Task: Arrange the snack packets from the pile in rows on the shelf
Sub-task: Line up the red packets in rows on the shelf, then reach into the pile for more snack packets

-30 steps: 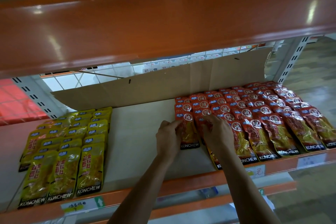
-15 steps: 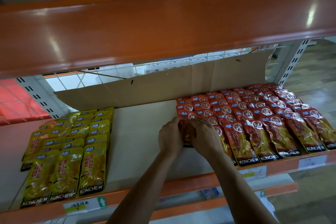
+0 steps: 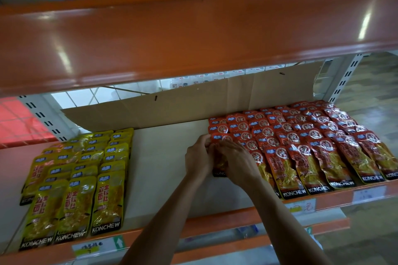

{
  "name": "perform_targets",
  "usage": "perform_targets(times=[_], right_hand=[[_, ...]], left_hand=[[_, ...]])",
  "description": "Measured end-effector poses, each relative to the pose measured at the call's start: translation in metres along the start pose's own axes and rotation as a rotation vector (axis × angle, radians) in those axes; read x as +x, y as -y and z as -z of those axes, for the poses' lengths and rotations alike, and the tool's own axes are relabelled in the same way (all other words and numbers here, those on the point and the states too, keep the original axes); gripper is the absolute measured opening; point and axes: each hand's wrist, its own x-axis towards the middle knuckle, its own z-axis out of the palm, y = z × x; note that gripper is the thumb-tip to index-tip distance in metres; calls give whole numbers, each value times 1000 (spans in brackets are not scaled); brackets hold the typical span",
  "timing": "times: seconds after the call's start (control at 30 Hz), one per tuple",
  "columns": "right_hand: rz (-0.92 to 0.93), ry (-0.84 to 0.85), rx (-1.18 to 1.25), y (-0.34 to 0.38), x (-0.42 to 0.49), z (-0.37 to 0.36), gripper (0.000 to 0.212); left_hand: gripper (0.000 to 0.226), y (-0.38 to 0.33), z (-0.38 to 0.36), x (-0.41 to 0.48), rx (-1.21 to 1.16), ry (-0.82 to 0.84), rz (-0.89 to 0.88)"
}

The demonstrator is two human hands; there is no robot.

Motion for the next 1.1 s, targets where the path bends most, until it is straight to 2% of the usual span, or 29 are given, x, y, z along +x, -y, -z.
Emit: perform_targets(times=[0.33,0.47,0.6,0.73,0.9,1.1], right_hand=[[102,91,-19,0,5,8,34],[59,86,-6,1,8,10,25],[61,38,4,8,7,11,26],[30,-62,99,29,7,3,18],[21,-143,137,79,15,-13,36],[157,-186,209,171,25,-43,37]], left_hand=[[35,-1,5,2,-29,16,-29],[37,-5,10,-2,-57,46,-41],[37,-6,17,-10,-13,44,-96],[42,7,31,-17,148,-11,-169],[41,31,75,-31,286,-139,-228],[37,80,156,-55,358,-314,-220]])
